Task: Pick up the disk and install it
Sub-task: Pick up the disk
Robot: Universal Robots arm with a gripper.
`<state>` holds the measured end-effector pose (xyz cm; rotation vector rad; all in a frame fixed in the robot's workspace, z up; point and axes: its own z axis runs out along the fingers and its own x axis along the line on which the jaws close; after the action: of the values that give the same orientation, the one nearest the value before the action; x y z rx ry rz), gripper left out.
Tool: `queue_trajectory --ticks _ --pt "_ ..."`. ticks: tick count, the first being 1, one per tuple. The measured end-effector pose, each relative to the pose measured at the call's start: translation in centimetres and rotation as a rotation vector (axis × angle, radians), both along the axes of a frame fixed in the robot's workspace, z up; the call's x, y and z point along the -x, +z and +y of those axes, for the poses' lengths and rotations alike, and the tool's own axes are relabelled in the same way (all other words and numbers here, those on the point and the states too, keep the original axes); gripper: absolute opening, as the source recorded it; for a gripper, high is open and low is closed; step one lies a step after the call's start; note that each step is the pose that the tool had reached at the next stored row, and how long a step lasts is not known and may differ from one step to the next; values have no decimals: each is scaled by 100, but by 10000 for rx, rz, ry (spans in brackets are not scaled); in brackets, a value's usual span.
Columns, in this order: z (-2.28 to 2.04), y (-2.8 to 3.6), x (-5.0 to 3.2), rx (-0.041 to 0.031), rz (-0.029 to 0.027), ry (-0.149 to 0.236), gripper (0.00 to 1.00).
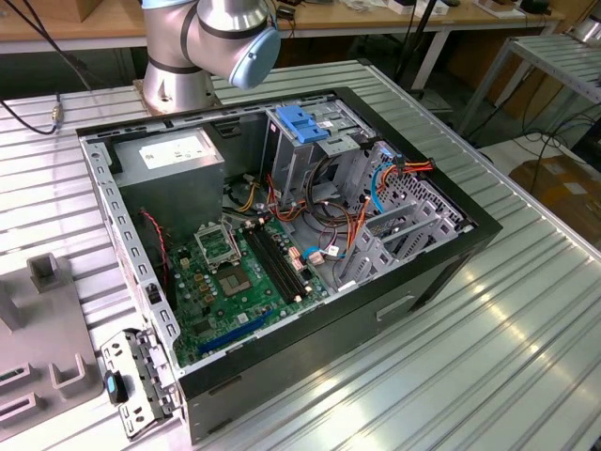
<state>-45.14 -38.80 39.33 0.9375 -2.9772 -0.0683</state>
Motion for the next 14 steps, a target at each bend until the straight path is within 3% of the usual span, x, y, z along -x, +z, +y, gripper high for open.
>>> queue_trajectory --ticks 14 --pt "0 0 0 0 0 1012 11"
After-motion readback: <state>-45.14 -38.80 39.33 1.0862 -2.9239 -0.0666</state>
